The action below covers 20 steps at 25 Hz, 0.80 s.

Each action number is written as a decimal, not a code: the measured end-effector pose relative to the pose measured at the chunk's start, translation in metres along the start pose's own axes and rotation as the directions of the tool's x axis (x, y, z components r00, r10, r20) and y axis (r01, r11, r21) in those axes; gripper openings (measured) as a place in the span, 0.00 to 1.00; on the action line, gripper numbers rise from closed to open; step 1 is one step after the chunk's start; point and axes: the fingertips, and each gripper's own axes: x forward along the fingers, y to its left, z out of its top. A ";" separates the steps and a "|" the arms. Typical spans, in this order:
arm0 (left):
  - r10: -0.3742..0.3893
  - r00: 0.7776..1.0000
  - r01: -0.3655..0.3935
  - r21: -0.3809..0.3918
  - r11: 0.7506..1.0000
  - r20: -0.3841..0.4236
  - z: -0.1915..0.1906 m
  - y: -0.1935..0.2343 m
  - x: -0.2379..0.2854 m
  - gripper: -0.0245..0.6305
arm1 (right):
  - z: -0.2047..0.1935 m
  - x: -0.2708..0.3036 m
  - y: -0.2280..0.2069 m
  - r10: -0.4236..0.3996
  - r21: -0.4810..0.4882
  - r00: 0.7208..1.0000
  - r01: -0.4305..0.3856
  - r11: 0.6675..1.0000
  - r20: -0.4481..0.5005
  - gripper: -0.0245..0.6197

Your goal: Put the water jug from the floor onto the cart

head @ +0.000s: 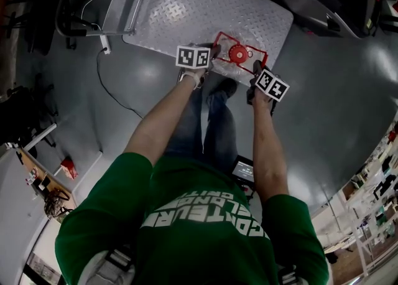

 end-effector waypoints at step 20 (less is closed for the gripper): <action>0.011 0.999 -0.014 0.089 0.996 0.041 0.008 -0.019 -0.004 0.46 | 0.023 -0.016 0.000 -0.006 -0.046 0.999 0.007 0.999 0.039 0.27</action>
